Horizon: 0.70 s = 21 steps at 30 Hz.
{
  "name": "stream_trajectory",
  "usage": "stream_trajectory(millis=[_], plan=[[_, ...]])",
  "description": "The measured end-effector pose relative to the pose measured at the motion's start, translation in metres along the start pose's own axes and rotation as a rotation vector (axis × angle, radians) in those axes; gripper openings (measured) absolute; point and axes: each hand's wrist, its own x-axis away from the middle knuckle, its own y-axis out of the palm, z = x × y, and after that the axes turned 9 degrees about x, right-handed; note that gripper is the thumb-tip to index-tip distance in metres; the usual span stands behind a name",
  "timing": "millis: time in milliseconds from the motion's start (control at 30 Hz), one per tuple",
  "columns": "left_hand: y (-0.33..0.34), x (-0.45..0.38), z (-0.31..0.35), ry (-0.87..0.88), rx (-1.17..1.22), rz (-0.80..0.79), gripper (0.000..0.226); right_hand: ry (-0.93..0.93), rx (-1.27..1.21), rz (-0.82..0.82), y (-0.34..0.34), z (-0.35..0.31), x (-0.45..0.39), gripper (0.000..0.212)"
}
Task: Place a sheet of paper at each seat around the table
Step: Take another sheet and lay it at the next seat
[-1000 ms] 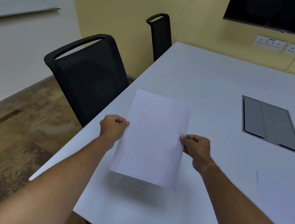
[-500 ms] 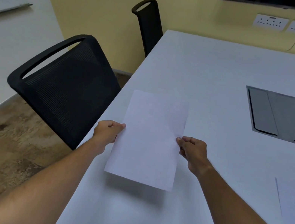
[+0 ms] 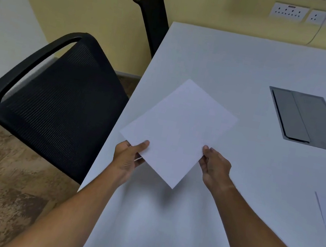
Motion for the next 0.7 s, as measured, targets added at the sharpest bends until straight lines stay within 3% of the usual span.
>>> stream_trajectory(millis=[167, 400, 533, 700], plan=[[-0.011, -0.016, 0.007, 0.084, -0.154, 0.008, 0.028, -0.033, -0.05, -0.01, 0.01, 0.01, 0.004, 0.016], [-0.034, -0.037, 0.039, 0.102, -0.307, -0.122, 0.024, -0.055, -0.039, -0.046, -0.003, -0.015, -0.005, 0.025], [-0.051, -0.048, 0.052, 0.043, -0.348, -0.159, 0.027, 0.01, 0.095, -0.113, -0.017, -0.034, -0.021, 0.042], [-0.058, -0.056, 0.057, -0.023, -0.397, -0.241, 0.03, 0.133, 0.357, -0.174, -0.028, -0.028, -0.034, 0.045]])
